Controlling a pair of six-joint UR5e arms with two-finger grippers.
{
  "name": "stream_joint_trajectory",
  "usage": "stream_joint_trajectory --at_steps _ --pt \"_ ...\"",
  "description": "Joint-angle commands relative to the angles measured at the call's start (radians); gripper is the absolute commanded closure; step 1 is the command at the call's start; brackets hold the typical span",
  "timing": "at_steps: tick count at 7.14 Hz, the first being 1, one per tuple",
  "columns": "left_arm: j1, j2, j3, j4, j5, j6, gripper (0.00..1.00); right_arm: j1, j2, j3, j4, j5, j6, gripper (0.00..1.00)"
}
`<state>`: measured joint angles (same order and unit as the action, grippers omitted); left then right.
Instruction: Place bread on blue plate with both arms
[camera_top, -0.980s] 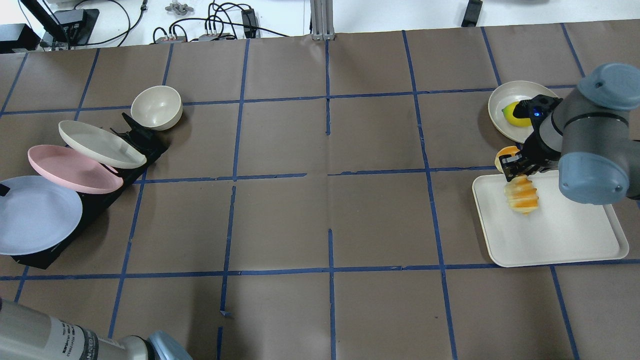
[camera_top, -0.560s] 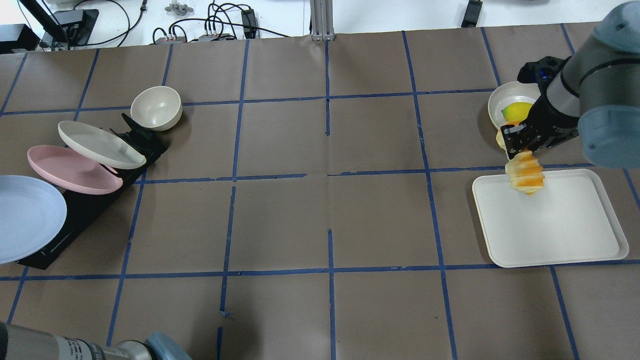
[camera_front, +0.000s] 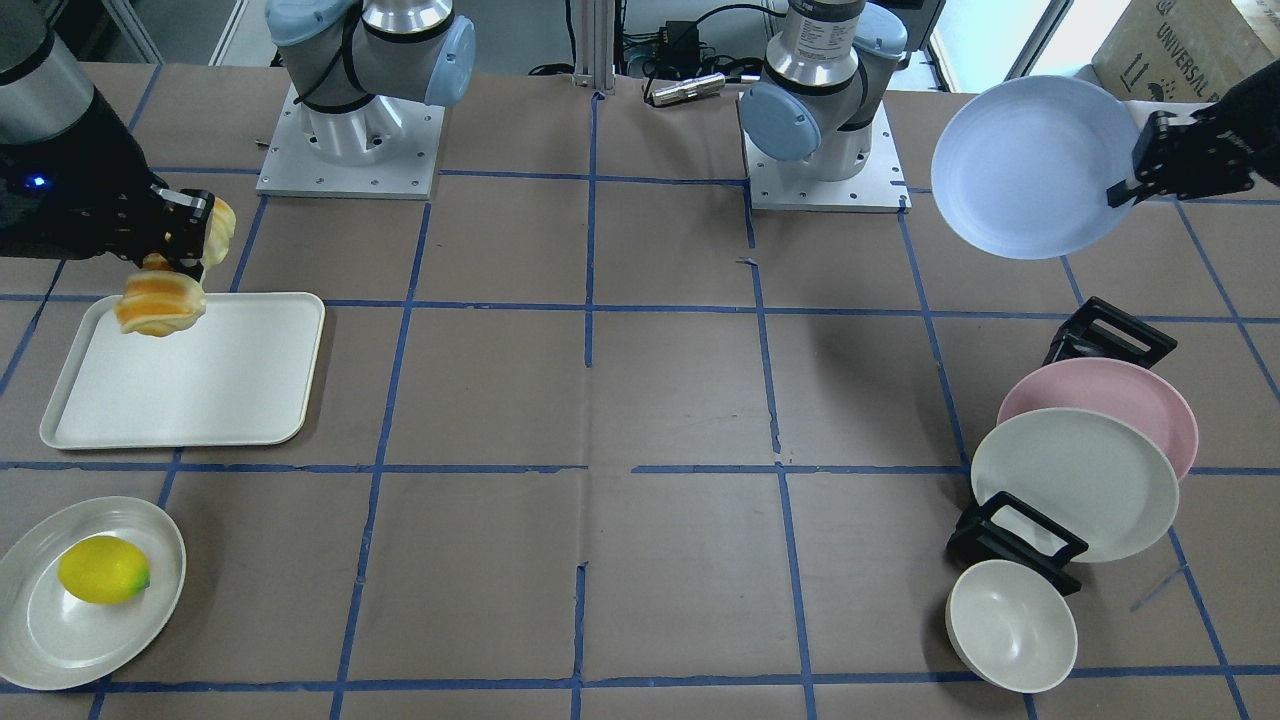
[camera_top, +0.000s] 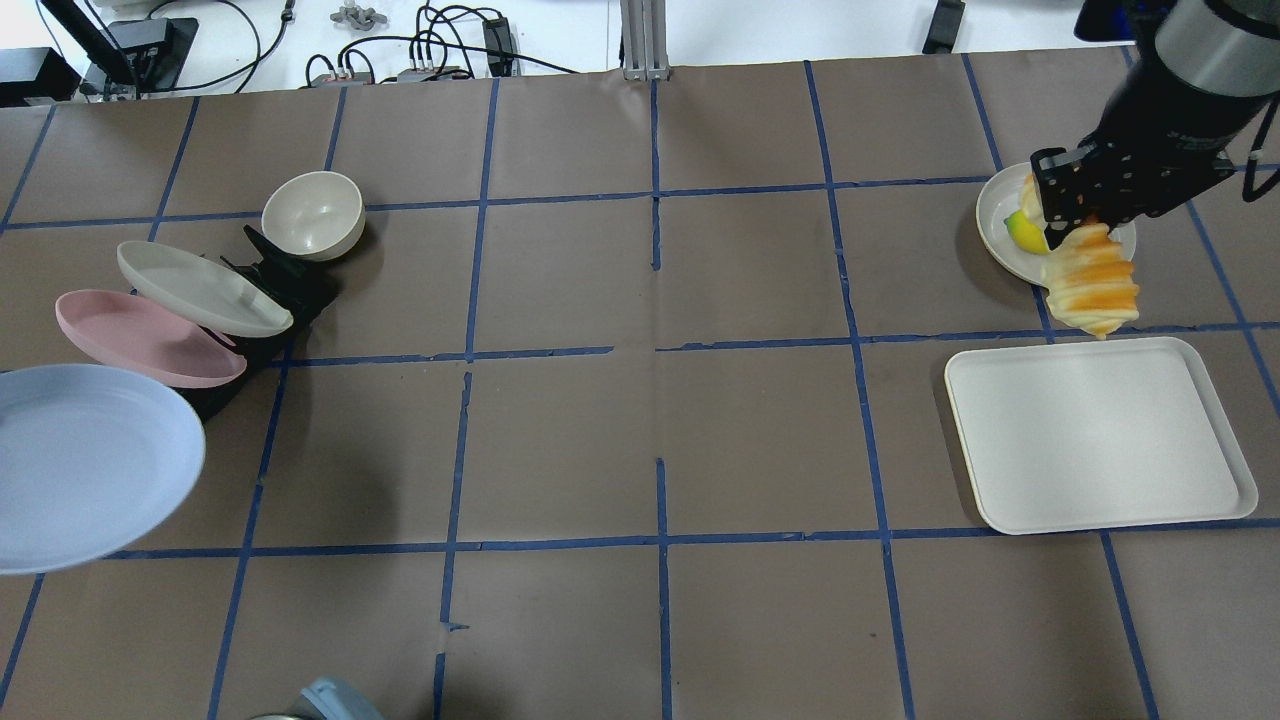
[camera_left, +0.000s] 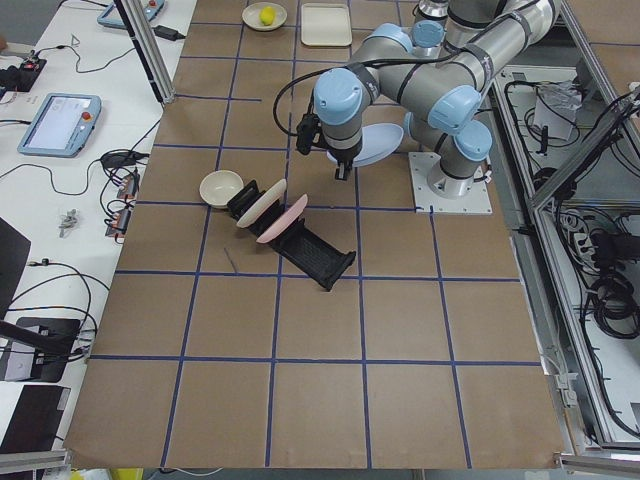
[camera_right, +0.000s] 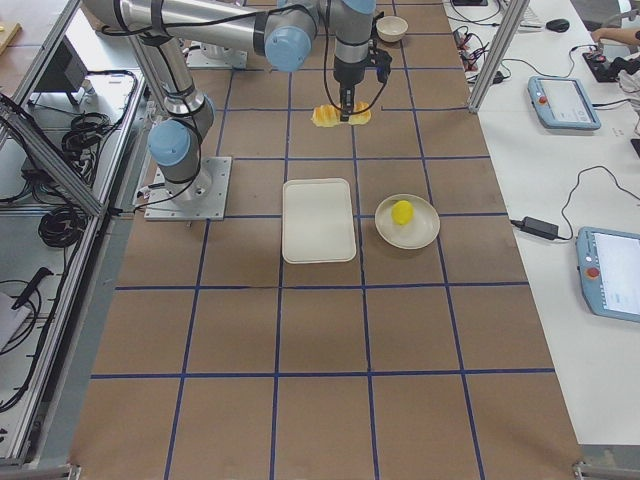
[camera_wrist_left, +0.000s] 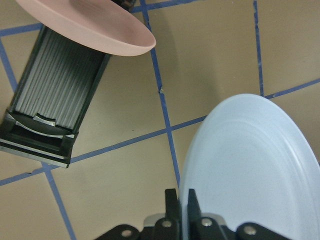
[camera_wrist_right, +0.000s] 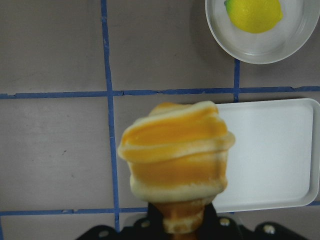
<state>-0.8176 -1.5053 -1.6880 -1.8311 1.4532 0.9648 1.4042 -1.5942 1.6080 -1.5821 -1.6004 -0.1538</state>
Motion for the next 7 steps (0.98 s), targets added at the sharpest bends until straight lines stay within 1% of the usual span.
stream_joint_trajectory --at_steps 1,2,3,4,5,6,7 --pt "-0.284 0.036 -0.239 0.373 -0.050 -0.305 0.99 0.151 0.000 -0.027 0.022 -0.021 0.155 0.65" --pt "-0.422 0.024 -0.313 0.535 -0.056 -0.490 0.99 0.174 0.005 -0.027 0.014 -0.018 0.151 0.65" --pt "-0.528 0.008 -0.353 0.634 -0.112 -0.688 0.99 0.183 0.006 -0.022 0.010 -0.004 0.140 0.65" --pt "-0.623 -0.047 -0.366 0.735 -0.182 -0.868 0.99 0.206 0.013 -0.010 0.008 -0.003 0.117 0.67" --pt "-0.720 -0.106 -0.368 0.853 -0.185 -1.025 0.99 0.225 0.028 0.022 -0.008 -0.001 0.096 0.69" --pt "-0.797 -0.151 -0.369 0.963 -0.185 -1.155 0.99 0.232 0.031 0.071 -0.089 -0.003 0.091 0.73" --pt "-0.820 -0.197 -0.374 1.059 -0.185 -1.179 0.89 0.234 0.025 0.116 -0.114 -0.001 0.089 0.74"
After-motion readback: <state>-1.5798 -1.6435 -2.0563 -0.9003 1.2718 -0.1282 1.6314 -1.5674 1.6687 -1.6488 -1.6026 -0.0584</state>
